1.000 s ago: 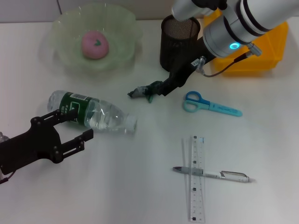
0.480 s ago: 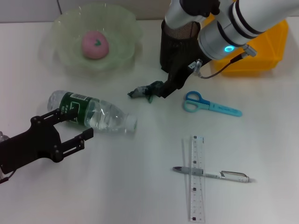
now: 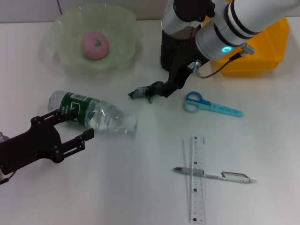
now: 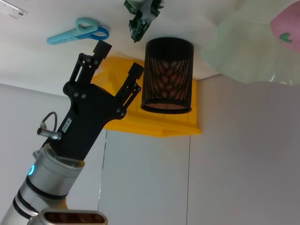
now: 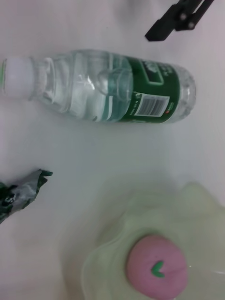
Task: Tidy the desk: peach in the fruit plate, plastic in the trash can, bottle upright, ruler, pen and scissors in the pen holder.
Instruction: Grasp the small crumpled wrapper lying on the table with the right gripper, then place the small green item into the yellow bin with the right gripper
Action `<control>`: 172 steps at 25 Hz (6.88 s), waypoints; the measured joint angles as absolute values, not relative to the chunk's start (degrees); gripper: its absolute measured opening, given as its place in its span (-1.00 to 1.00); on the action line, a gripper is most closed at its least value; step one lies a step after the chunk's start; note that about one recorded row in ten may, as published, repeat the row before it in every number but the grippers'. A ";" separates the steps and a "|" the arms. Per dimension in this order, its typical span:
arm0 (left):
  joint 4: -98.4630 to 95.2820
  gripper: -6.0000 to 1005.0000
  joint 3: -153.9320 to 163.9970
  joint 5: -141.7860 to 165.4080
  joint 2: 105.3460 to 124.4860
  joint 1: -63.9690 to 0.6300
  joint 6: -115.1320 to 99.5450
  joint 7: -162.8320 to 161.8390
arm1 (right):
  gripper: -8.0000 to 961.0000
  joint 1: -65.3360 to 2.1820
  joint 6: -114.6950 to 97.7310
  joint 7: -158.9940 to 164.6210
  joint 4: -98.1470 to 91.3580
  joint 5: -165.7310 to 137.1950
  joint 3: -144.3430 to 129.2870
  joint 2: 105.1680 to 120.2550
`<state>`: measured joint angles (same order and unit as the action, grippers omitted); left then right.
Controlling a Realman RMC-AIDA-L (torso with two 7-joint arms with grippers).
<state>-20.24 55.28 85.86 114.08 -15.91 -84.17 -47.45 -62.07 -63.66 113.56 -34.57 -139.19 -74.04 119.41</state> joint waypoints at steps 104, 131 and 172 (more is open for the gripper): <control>-20.38 0.37 55.28 86.05 114.61 -15.60 -84.41 -47.82 | -0.90 -55.48 -55.76 111.69 -38.61 -128.43 -87.96 119.47; -20.82 0.37 55.86 88.56 112.96 -16.96 -84.73 -51.20 | -0.91 -50.53 -69.92 117.36 -53.29 -133.64 -82.18 119.11; -21.62 0.37 55.46 88.98 113.39 -17.49 -84.80 -51.38 | -0.91 -41.51 -88.07 121.22 -75.67 -142.11 -65.14 118.82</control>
